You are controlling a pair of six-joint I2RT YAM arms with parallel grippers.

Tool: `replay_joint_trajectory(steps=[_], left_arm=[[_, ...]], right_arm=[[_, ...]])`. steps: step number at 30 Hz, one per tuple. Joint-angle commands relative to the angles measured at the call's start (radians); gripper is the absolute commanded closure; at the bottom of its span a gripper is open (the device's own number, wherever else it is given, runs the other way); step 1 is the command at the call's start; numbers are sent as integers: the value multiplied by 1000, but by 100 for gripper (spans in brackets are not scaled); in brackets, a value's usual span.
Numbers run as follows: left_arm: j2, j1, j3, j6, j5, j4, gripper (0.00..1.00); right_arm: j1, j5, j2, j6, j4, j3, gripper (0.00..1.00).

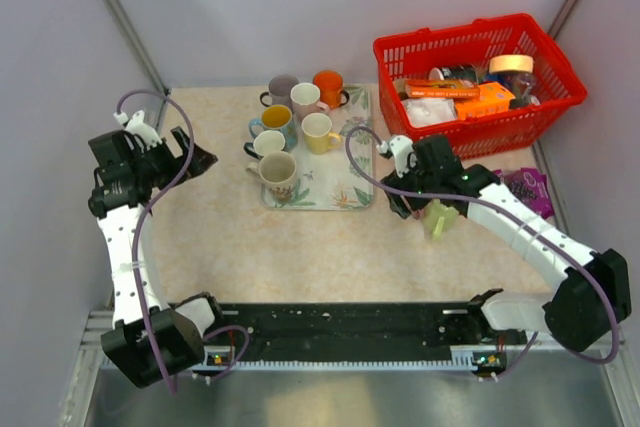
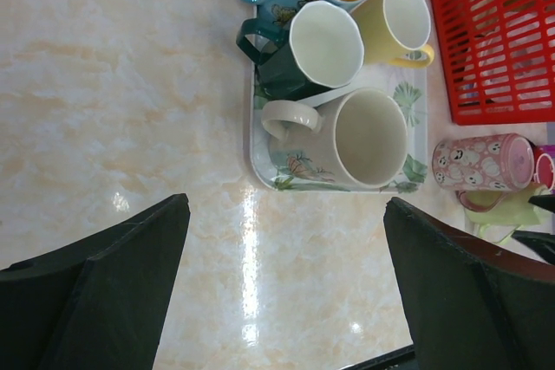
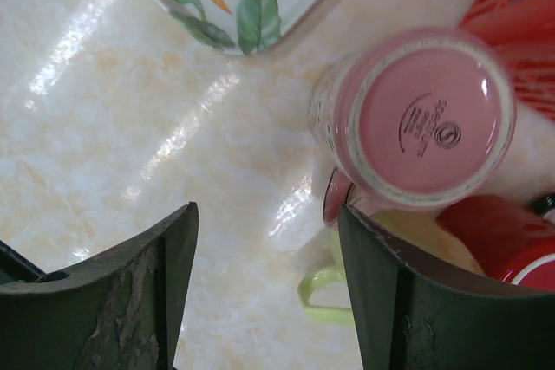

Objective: Turn the mug right side up
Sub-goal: Pick up the cup from the tray, then turn over the cup at the center of the board.

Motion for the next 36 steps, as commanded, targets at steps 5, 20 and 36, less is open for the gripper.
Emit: replay_joint_trajectory(steps=[5,20,36], left_arm=[[14,5,3,-103,53,101,1],[-27,5,-3,-198,187,184,1],[-41,5,-56,-224,169,216,16]], right_arm=[[-17,201,-30,117,99,-67,34],[-68,187,87,114,222,-151,41],[-71,178,-29,-59,267,-345,100]])
